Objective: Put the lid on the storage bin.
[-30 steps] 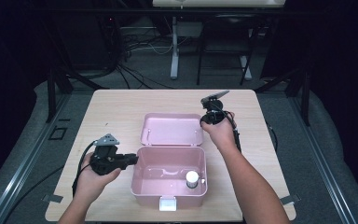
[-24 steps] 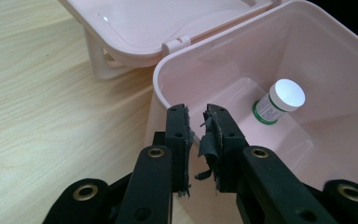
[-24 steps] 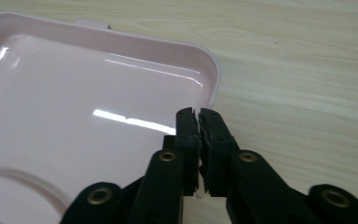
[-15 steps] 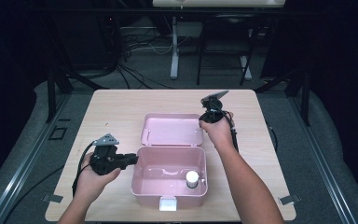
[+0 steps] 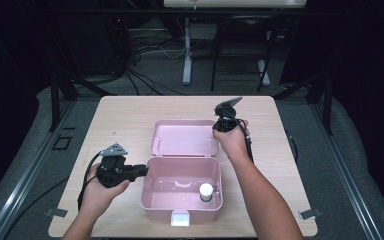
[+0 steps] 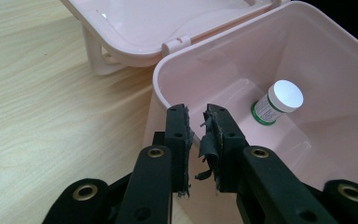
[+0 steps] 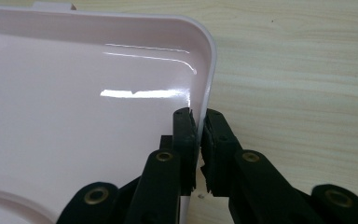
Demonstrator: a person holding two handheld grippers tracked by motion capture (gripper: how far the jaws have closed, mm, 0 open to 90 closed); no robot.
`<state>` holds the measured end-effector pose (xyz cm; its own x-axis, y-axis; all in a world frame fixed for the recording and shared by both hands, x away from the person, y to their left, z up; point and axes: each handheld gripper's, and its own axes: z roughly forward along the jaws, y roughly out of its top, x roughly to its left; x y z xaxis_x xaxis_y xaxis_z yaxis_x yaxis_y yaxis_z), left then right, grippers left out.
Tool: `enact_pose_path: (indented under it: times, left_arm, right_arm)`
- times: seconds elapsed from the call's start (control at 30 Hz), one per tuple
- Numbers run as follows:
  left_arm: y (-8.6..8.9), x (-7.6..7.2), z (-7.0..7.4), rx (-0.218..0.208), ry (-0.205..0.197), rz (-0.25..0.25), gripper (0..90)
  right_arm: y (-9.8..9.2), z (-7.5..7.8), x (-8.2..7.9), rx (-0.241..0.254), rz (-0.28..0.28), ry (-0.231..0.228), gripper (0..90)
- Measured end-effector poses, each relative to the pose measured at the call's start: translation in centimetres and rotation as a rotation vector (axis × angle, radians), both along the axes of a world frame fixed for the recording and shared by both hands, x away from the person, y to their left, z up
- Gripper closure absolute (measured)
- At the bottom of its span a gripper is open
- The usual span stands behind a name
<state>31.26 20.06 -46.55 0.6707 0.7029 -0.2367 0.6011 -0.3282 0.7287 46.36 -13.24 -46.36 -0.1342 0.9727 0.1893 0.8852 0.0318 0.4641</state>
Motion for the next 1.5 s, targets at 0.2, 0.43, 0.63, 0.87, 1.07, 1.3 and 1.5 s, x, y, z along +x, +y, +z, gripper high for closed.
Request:
enact_pose_path:
  times: [0.2, 0.43, 0.63, 0.87, 1.07, 1.3, 1.5]
  left_arm:
    - [0.0, 0.0, 0.0, -0.005, 0.005, 0.006, 79.4]
    - [0.0, 0.0, 0.0, -0.005, 0.006, 0.007, 79.2]
    - [-0.1, 0.0, 0.0, -0.002, 0.003, 0.009, 78.9]
    - [-0.1, 0.0, -0.1, -0.004, -0.001, 0.010, 78.9]
    - [-0.1, 0.0, -0.1, -0.003, 0.002, 0.010, 79.0]
    - [-0.1, -0.1, -0.1, -0.003, 0.002, 0.013, 79.0]
    - [-0.1, -0.1, -0.1, -0.003, 0.001, 0.015, 79.0]
  right_arm:
    - [-0.1, 0.5, -0.4, -0.003, 0.013, -0.033, 84.9]
    - [-0.4, 1.5, -0.9, 0.015, 0.024, -0.077, 85.2]
    - [-0.7, 2.6, -1.5, 0.030, 0.035, -0.114, 85.6]
    - [-1.0, 3.6, -2.4, 0.051, 0.042, -0.158, 85.9]
    - [-1.2, 4.3, -3.0, 0.059, 0.056, -0.190, 86.2]
    - [-1.4, 4.9, -3.8, 0.075, 0.066, -0.225, 86.4]
    - [-1.6, 5.3, -4.4, 0.083, 0.079, -0.249, 86.5]
